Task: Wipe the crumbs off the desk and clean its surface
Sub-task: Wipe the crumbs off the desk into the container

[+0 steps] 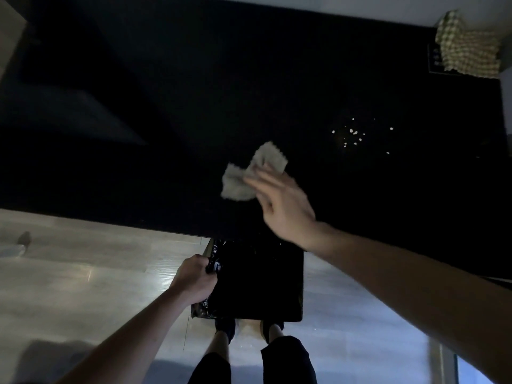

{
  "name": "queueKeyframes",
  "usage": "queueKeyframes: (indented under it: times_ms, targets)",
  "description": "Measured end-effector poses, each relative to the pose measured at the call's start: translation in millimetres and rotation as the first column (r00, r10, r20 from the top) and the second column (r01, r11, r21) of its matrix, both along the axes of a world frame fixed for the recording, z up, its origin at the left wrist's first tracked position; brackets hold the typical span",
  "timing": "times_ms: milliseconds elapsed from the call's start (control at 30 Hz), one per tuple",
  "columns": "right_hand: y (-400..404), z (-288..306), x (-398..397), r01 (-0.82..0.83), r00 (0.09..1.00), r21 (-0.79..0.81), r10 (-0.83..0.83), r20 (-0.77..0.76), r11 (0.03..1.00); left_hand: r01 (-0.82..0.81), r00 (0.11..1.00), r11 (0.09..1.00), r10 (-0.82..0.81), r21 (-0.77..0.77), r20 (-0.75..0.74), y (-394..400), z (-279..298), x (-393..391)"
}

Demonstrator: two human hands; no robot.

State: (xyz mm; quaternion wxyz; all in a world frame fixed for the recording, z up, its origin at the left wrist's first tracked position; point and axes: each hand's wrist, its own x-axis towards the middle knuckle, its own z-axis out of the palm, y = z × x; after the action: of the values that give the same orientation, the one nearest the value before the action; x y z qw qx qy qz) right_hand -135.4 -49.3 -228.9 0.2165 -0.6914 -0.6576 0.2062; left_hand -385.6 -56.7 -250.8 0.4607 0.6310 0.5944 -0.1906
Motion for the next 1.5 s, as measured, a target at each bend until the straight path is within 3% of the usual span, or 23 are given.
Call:
queueKeyframes:
  times_ms: [100,300,367,500,567,767,933,1033,1133,1200,1300,1400,1500]
  targets:
    - [-18.3,4.1,-14.5,-0.051,0.994,-0.064,0.044,-0.104,0.997,0.012,1.000,1.000,-0.012,0.001,-0.007,-1.6,-1.5,0.8]
    - [24.1,26.9,30.1,0.202,0.959,0.035,-0.190,-0.210,0.979,0.014,1.000,1.000,-0.014,0.015,0.003,-6.4,-3.5,-2.2]
    - [50.3,32.4,54.2,0.226,0.964,-0.012,-0.226,-0.141,0.974,0.002,1.000,1.000,-0.002,0.012,0.001,-8.4,-5.2,-3.6]
    - [70.1,19.4,77.5,0.163,0.980,-0.188,-0.137,0.142,0.969,-0.025,1.000,1.000,0.025,-0.011,-0.002,-12.3,-8.9,-7.8]
    - [59.7,9.3,68.6,0.149,0.977,-0.165,-0.120,0.175,0.975,-0.017,1.000,1.000,0.017,-0.004,-0.002,-15.0,-9.2,-10.1]
    - [-18.1,-0.5,7.7,0.012,0.997,-0.017,-0.011,0.075,1.000,-0.014,1.000,1.000,0.014,-0.004,-0.008,-18.3,-8.4,-13.7]
    - [-89.4,-0.4,-34.9,-0.064,0.996,-0.057,0.060,-0.072,0.996,-0.014,1.000,1.000,0.014,0.004,-0.017,-19.6,-5.4,-13.7]
    - [-116.6,7.5,-48.8,-0.033,0.978,-0.128,0.006,-0.207,0.991,-0.011,1.000,1.000,0.011,0.004,-0.022,-18.8,-5.2,-14.7]
    - [-122.7,26.1,-44.5,0.086,0.920,-0.202,-0.156,-0.359,0.976,0.004,1.000,1.000,-0.004,0.013,-0.013,-19.7,-6.2,-14.4]
    - [-111.3,38.5,-28.2,0.187,0.884,-0.157,-0.236,-0.404,0.970,0.016,1.000,1.000,-0.016,0.020,0.000,-21.1,-7.4,-14.8]
    - [-80.0,41.9,12.6,0.313,0.900,-0.012,-0.301,-0.315,0.950,-0.008,1.000,1.000,0.008,0.003,0.020,-23.7,-10.1,-15.8]
    - [-50.1,30.3,53.9,0.351,0.920,-0.042,-0.353,-0.169,0.935,-0.005,1.000,1.000,0.005,0.000,0.013,-27.2,-12.9,-15.2]
    - [-48.9,7.3,58.8,0.299,0.952,-0.050,-0.295,0.078,0.953,0.000,1.000,1.000,0.000,-0.003,0.023,-31.1,-14.8,-14.1]
